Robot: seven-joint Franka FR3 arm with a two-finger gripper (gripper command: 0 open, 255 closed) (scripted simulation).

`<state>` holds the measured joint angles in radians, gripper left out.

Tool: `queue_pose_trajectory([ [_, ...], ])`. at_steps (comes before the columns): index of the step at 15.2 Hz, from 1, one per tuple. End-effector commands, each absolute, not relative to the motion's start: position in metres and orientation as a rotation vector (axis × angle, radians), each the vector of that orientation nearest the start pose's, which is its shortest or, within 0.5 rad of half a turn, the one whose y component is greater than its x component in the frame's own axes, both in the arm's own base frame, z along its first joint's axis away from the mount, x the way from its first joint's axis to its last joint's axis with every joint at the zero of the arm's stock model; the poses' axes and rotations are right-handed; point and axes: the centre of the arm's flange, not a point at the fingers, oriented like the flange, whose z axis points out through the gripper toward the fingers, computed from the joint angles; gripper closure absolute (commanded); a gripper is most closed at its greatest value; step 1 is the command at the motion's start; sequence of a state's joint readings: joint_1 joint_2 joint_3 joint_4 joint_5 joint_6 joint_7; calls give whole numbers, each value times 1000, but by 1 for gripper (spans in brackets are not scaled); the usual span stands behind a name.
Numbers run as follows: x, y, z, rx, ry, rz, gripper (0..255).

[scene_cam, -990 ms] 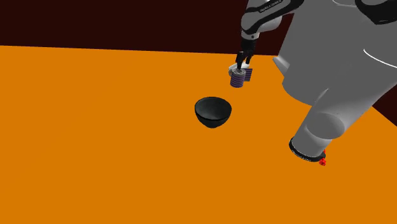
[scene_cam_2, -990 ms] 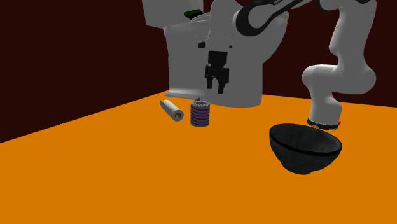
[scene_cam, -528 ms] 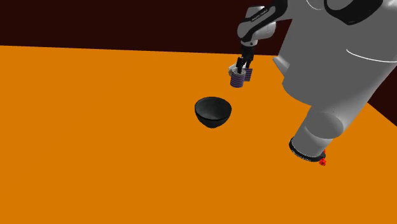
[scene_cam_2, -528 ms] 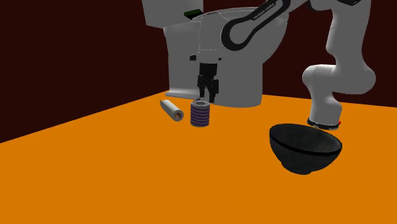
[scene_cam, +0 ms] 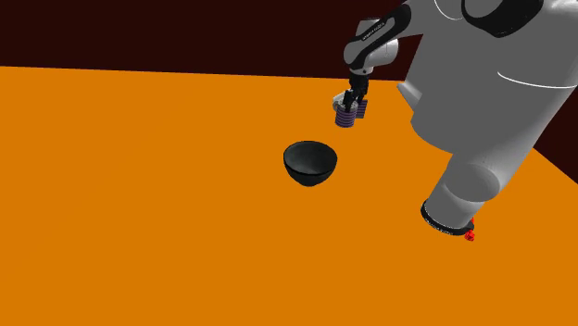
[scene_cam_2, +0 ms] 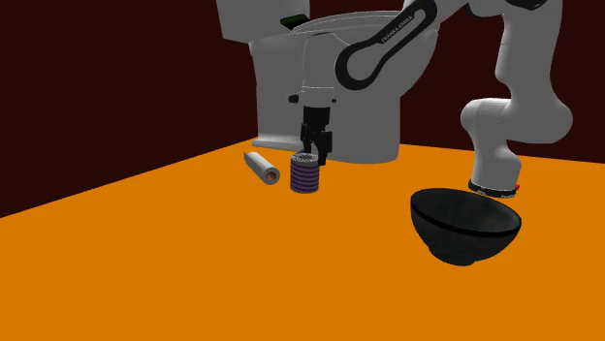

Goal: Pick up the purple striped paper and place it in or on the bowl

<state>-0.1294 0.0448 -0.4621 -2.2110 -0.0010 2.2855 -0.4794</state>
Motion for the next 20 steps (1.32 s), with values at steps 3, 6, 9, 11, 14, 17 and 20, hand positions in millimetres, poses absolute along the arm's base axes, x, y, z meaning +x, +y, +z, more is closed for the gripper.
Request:
queue_pose_trajectory([
  [3,446,-299,364,-3172,176,-30,0],
  [6,446,-299,364,-3172,176,-30,255],
  [9,446,-299,364,-3172,176,-30,255],
  [11,446,-299,364,-3172,176,-30,255],
  [14,446,-299,364,-3172,176,-30,255],
  [17,446,-299,379,-3172,176,-30,255],
  [20,446,-299,395,-3172,176,-30,255],
])
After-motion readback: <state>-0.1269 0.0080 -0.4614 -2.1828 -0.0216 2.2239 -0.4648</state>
